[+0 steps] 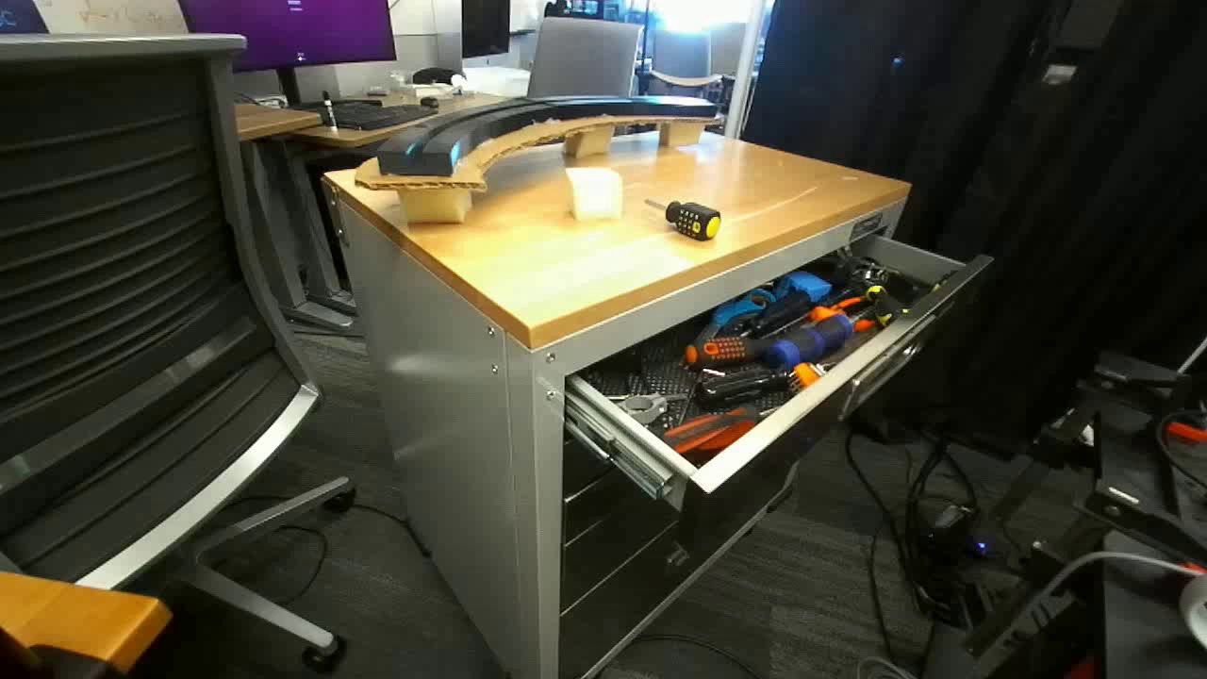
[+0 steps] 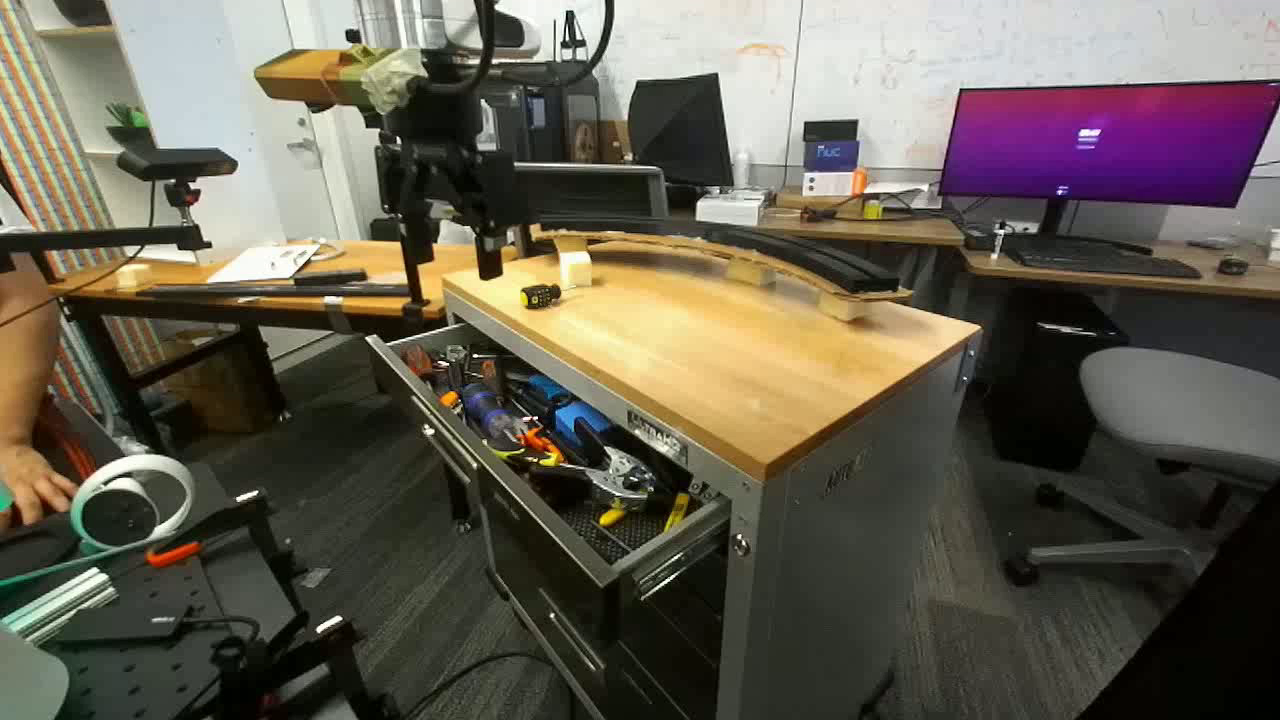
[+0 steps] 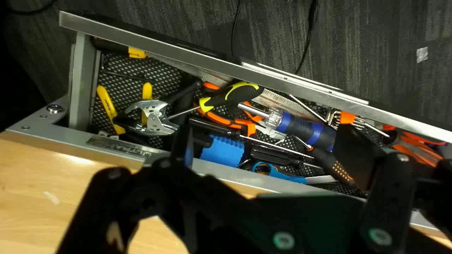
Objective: Put the screwdriver in the drawer than close the drawer
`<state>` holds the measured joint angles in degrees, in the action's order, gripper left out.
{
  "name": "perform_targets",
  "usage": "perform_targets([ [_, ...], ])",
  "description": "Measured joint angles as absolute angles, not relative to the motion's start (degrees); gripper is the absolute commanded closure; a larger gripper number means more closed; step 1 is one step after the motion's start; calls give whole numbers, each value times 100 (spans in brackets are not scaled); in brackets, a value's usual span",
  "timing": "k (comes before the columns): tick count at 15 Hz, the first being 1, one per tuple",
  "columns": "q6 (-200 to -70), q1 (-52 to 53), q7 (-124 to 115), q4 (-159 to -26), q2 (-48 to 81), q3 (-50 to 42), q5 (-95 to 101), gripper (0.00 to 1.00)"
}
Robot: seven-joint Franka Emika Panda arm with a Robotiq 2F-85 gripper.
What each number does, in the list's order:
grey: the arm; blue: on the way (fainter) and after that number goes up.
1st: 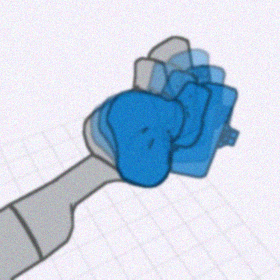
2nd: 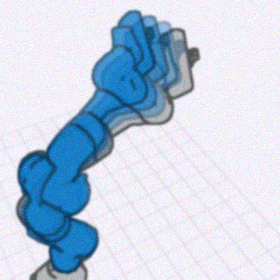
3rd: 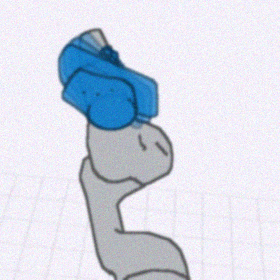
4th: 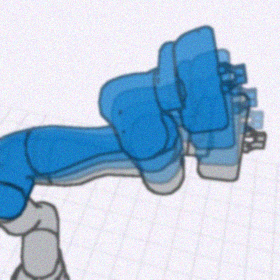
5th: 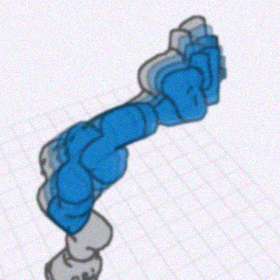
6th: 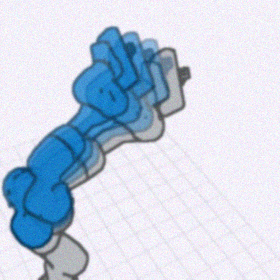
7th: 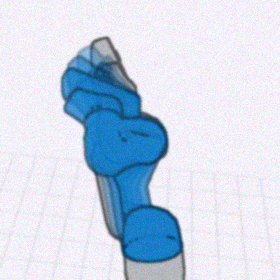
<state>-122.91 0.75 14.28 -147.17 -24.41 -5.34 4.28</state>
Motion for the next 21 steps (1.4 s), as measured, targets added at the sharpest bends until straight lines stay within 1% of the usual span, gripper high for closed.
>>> perform_targets([
  [13, -12321, 75, 1384, -14711, -2423, -534, 422, 0],
  [16, -12923, 138, 1132, -14727, -2061, -392, 209, 0],
  [21, -14373, 647, 336, -14490, -713, 346, -88, 0],
])
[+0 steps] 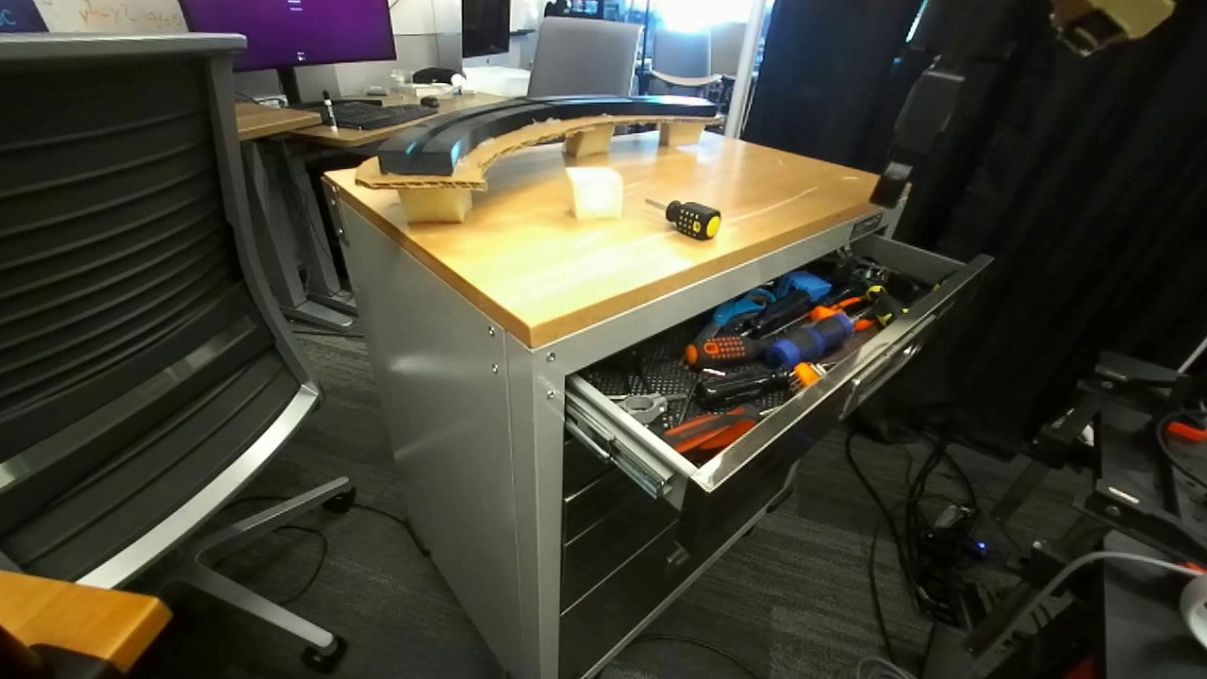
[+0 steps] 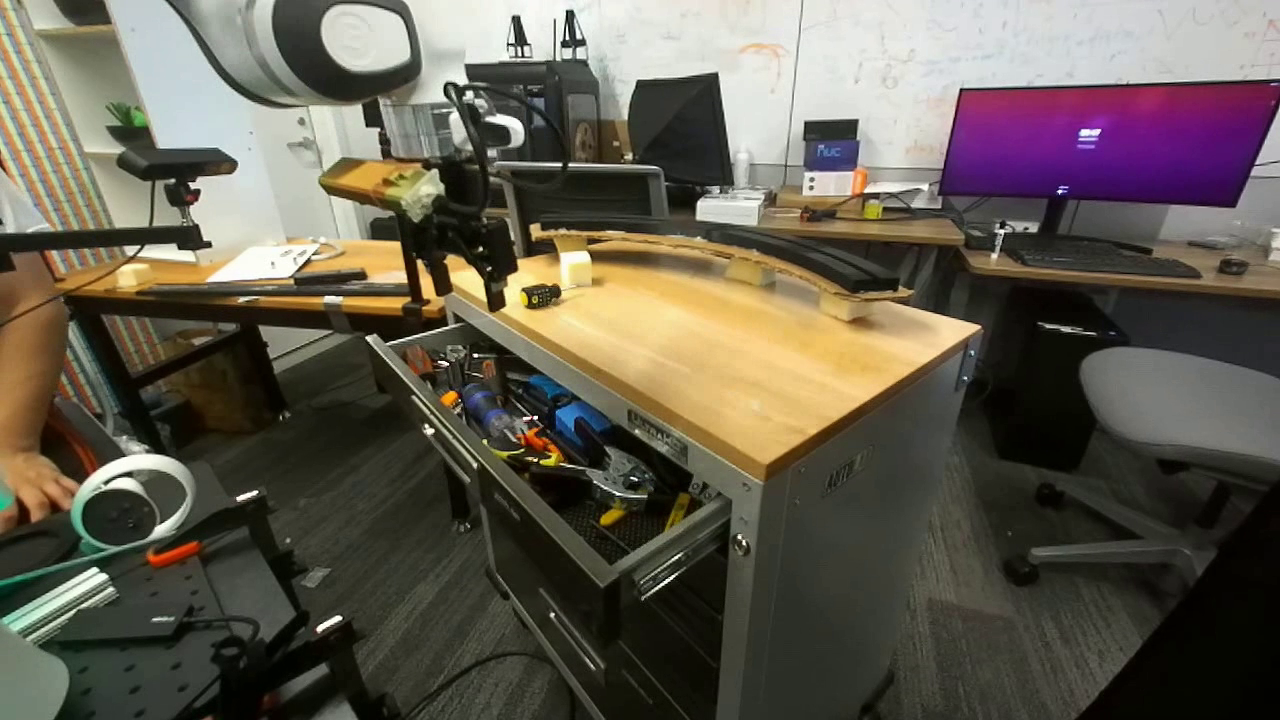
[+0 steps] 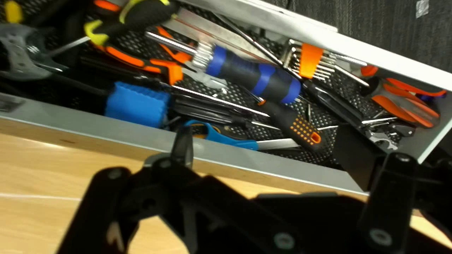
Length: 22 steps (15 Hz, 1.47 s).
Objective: Put the screwdriver in the drawer than close the drawer
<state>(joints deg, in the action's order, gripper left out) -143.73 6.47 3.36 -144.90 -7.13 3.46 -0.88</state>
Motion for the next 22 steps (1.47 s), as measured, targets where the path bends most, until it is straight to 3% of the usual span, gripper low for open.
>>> perform_targets([
  [6, -15934, 870, -2000, -13609, 622, 712, 1287, 0],
  [11, -16077, 1512, -4239, -12803, 1130, -366, 3520, 0],
  [16, -16084, 1586, -4707, -12558, 1729, -232, 3279, 0],
  [17, -16085, 1583, -4706, -12530, 1822, -163, 3135, 25],
  [19, -16086, 1590, -4726, -12448, 1932, -113, 3044, 32],
  [22, -16120, 1722, -5070, -12342, 1935, -332, 3488, 58],
])
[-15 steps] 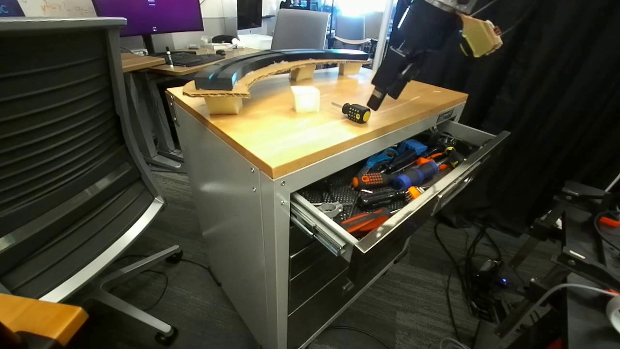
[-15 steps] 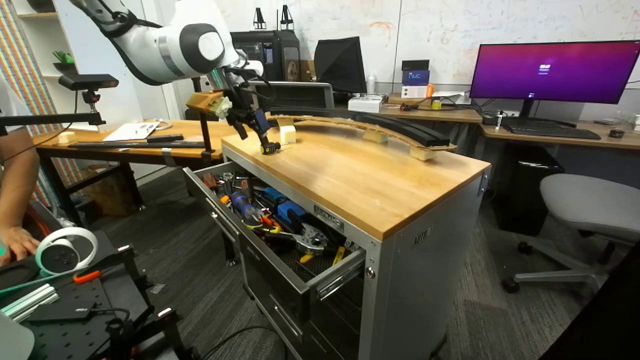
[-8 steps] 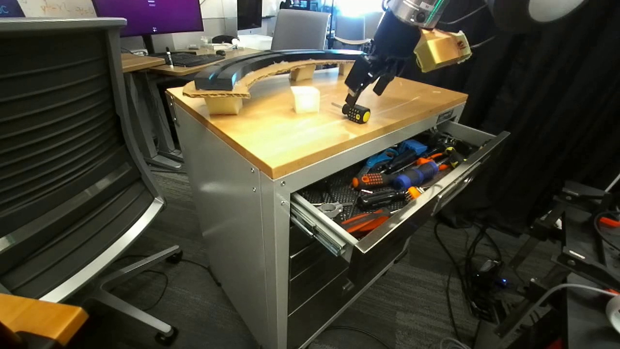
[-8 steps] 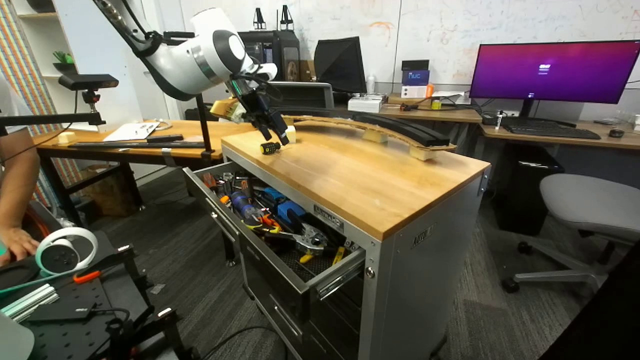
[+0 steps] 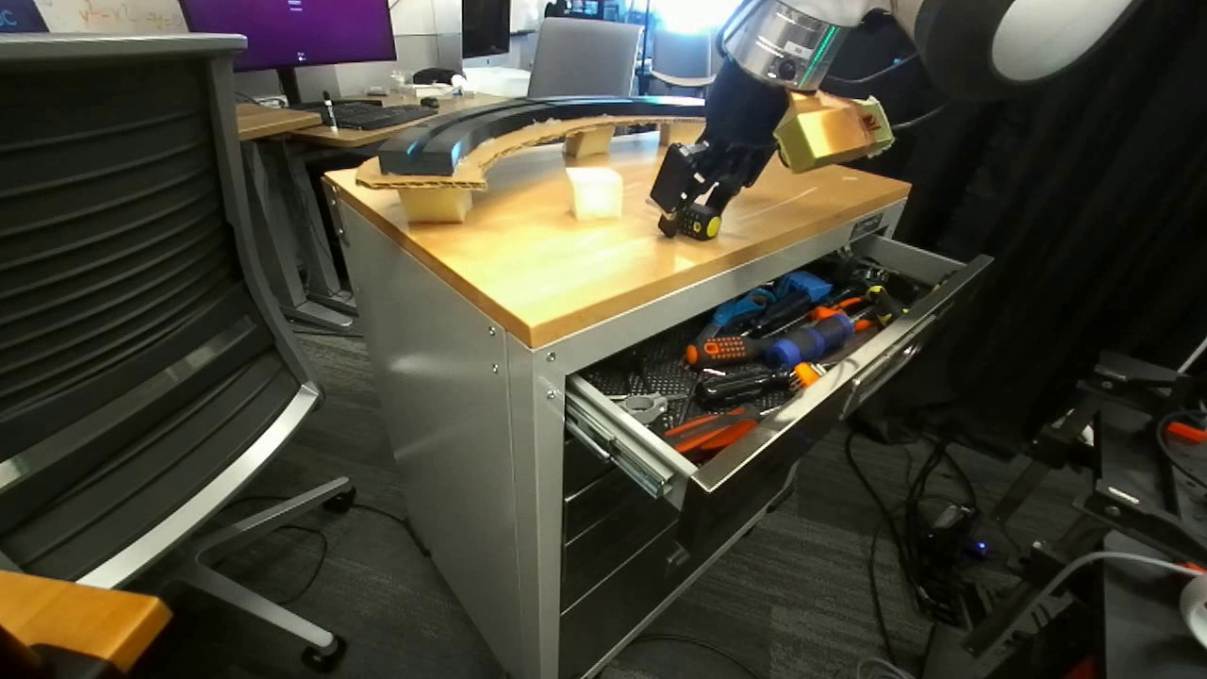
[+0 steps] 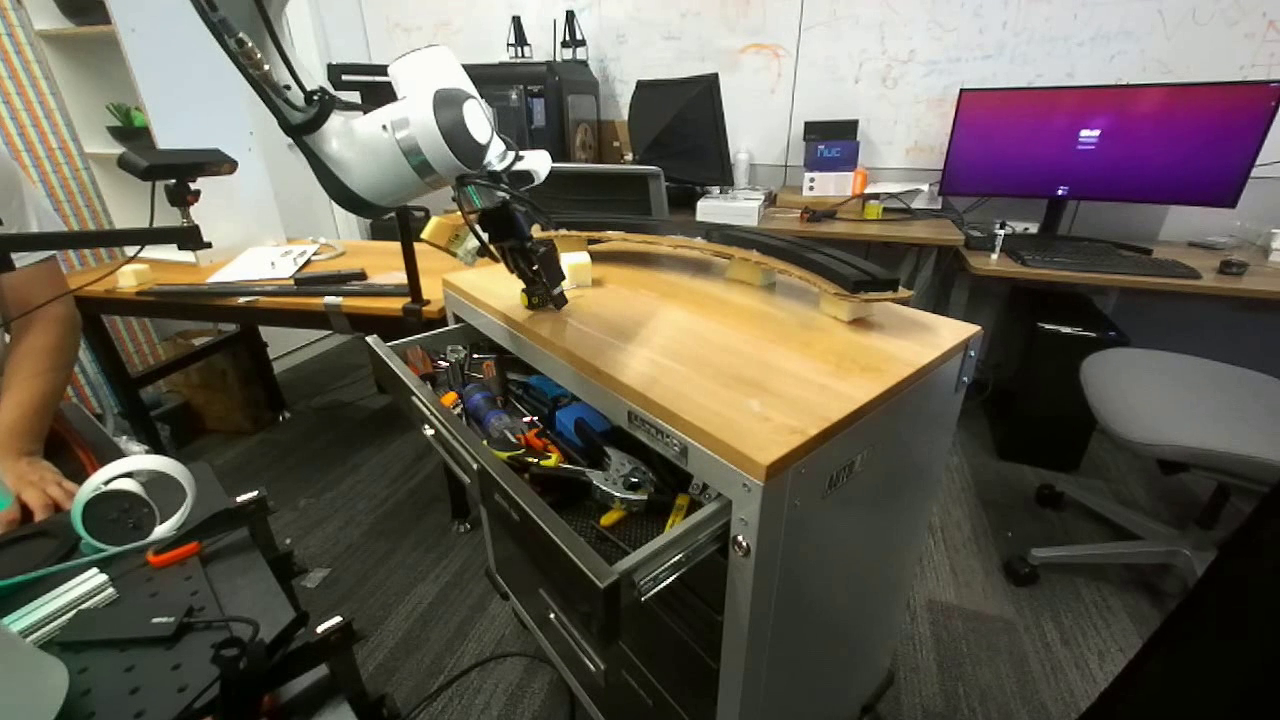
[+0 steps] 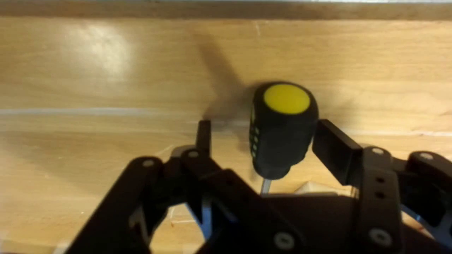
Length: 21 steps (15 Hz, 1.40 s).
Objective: Put the screwdriver in the drawer than close the drawer
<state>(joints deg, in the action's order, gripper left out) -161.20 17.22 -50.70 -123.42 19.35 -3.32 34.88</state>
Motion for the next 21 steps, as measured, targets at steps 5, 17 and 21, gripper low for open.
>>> perform_targets([
  [5, -16130, 1861, -5376, -12307, 1927, -536, 3872, 90],
  [17, -15909, 365, -350, -13752, 1038, 1634, 411, 41],
  [21, -15798, 714, -256, -14037, 994, 1441, 557, 16],
])
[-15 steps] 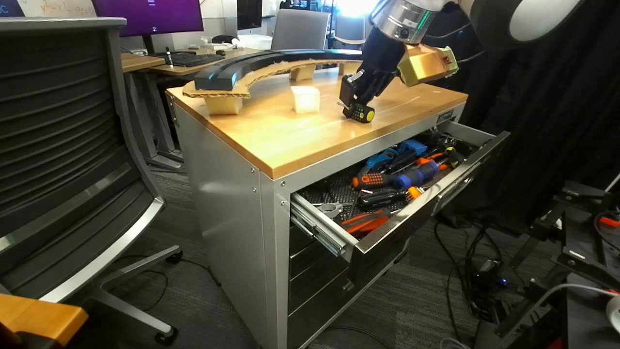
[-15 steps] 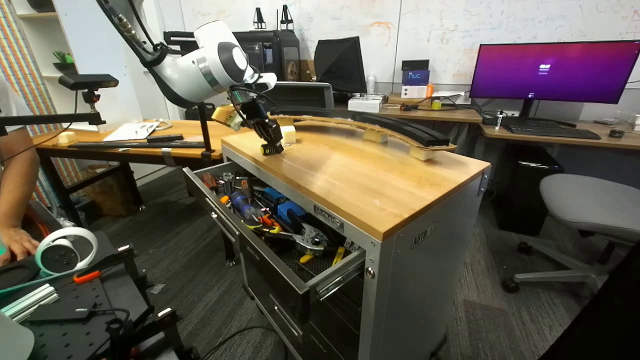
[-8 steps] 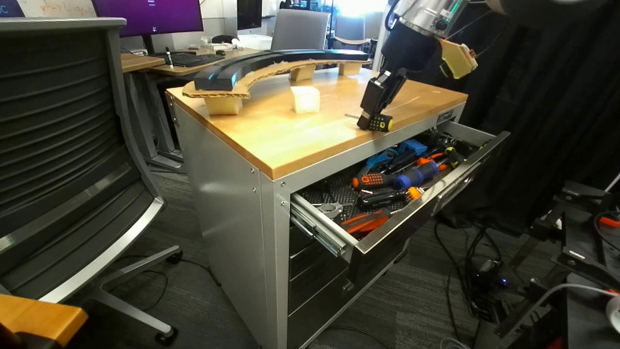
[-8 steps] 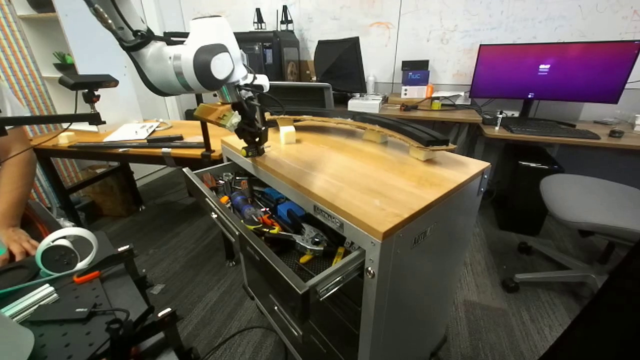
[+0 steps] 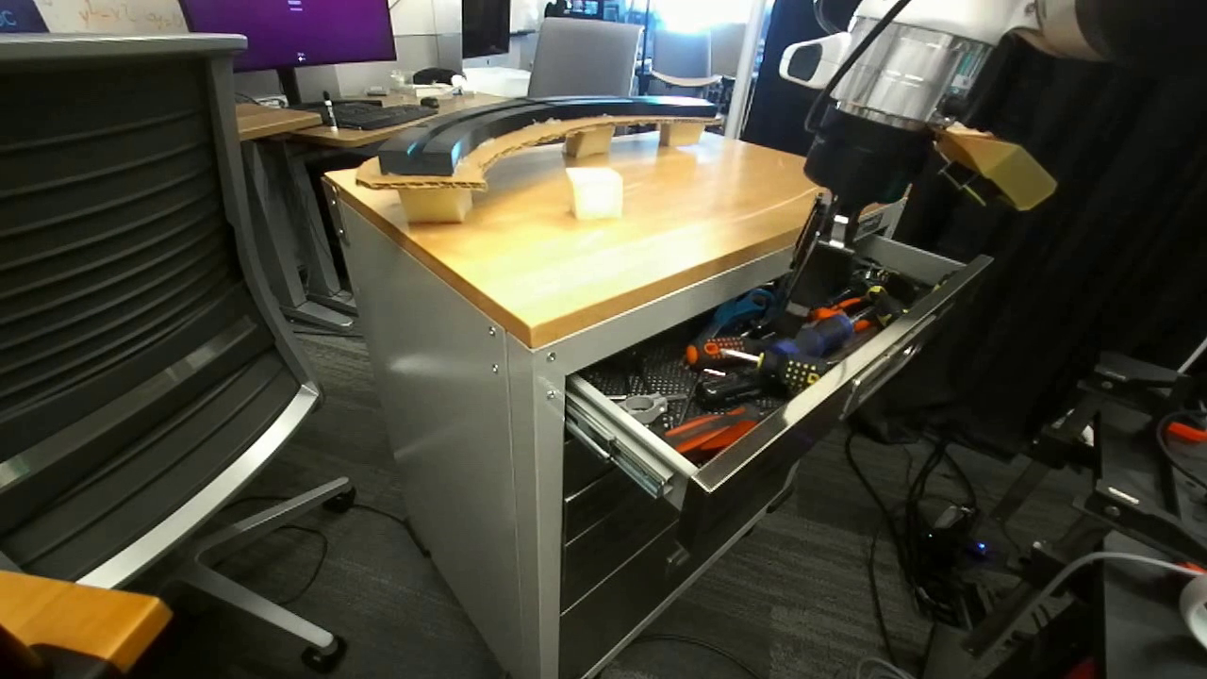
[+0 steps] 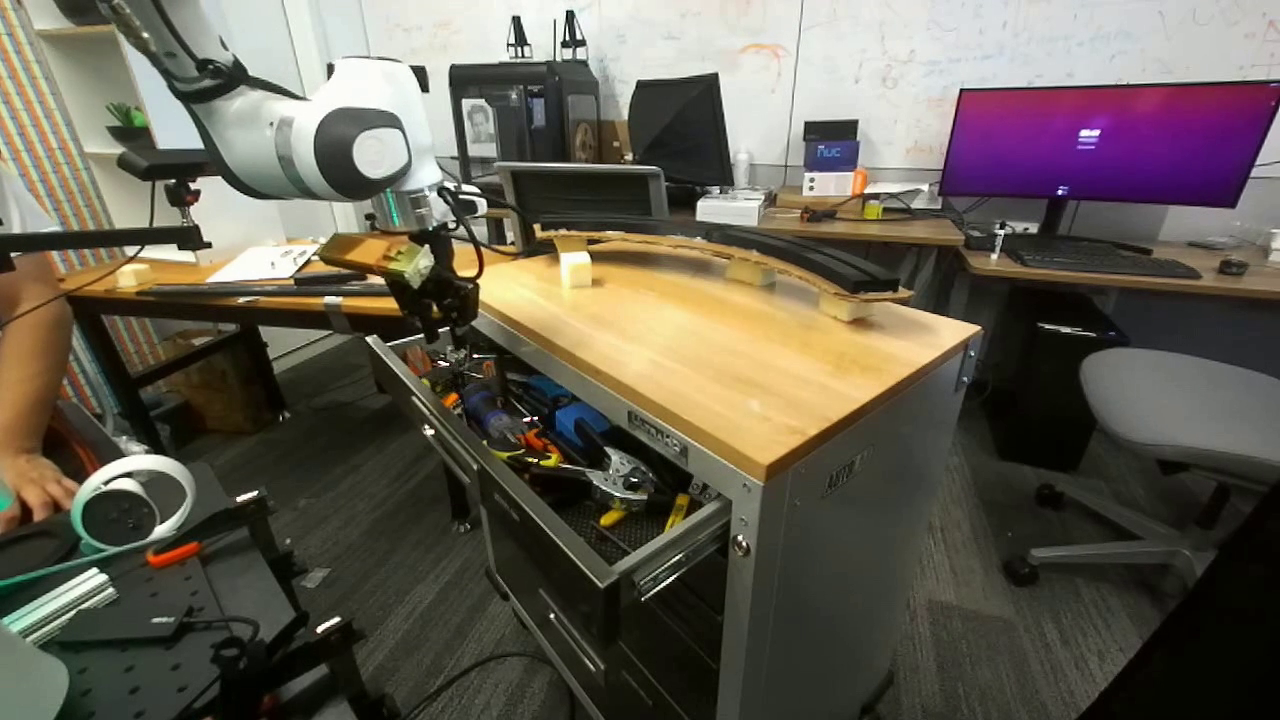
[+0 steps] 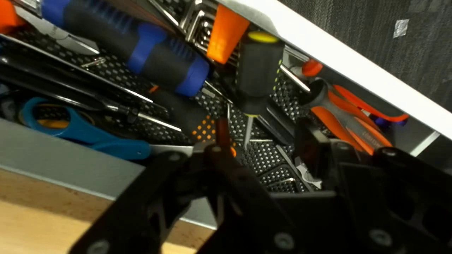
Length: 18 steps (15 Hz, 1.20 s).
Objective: Put the screwdriver in the drawer than close the drawer
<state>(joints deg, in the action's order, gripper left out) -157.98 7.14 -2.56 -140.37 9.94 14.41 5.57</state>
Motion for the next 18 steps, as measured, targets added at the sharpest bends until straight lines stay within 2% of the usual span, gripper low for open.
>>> perform_targets([
  [2, -15713, 765, -252, -14122, 955, 1398, 557, 2],
  [6, -14987, 766, -247, -14368, 775, 1332, 344, 0],
  [7, -14660, 766, -297, -14437, 728, 1293, 298, 25],
  [8, -14352, 766, -380, -14502, 697, 1240, 291, 27],
  [11, -14137, 763, -659, -14735, 704, 1016, 316, 51],
  [15, -15316, 772, -1475, -15002, 864, 675, 790, 82],
  [17, -15885, 862, -2138, -15048, 978, 443, 1394, 95],
  [18, -16156, 957, -2523, -15036, 1053, 254, 1785, 98],
])
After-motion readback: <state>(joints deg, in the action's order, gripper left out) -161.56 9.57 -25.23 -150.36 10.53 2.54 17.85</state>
